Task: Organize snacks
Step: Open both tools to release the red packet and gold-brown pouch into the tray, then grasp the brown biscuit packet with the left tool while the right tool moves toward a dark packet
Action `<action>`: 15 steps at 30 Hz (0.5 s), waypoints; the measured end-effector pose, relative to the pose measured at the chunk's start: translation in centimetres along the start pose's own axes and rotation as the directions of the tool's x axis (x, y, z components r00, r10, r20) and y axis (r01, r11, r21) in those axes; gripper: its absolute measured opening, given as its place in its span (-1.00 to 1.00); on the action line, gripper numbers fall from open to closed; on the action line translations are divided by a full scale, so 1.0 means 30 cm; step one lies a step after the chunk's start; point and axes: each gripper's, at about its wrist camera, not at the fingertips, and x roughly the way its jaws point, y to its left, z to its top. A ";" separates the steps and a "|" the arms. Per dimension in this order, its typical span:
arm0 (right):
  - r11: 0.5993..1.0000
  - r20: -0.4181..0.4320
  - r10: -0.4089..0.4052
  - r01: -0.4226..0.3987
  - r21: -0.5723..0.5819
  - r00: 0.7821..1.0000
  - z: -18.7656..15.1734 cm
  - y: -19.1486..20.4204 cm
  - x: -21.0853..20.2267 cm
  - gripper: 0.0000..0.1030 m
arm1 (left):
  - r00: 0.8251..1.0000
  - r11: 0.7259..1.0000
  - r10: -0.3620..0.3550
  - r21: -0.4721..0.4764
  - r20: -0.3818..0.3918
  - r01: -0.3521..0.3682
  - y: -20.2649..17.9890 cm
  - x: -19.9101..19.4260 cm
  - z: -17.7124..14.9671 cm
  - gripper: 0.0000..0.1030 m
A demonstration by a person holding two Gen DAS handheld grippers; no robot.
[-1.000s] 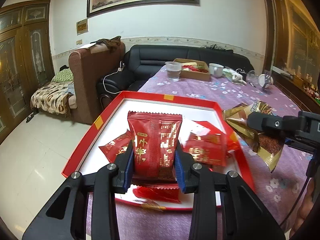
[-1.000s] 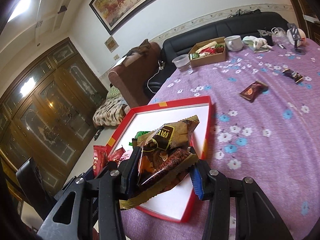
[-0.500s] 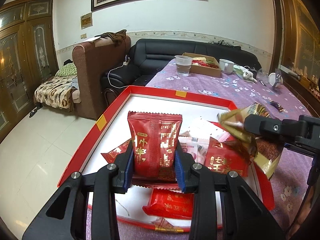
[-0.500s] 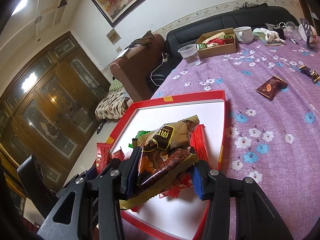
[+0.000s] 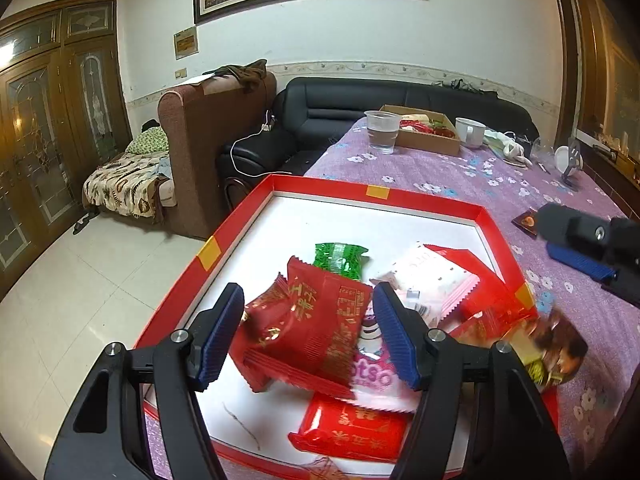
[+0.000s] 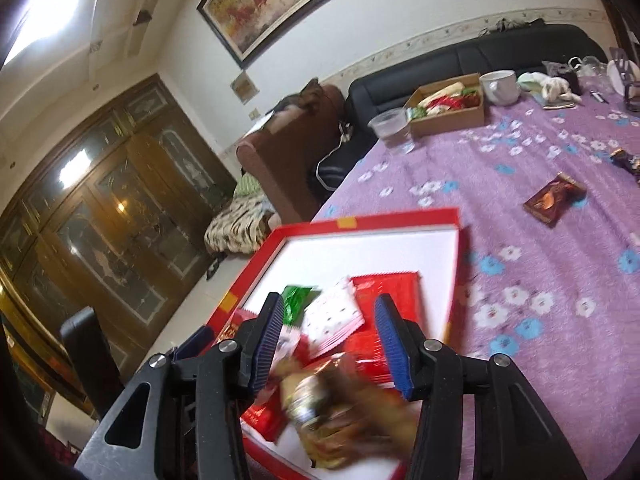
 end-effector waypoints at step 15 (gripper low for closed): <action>0.946 0.084 -0.188 0.157 0.283 0.979 0.095 -0.520 -0.250 0.05 | 0.993 0.981 -0.102 0.169 0.056 0.091 -0.303 -0.107 0.044 0.59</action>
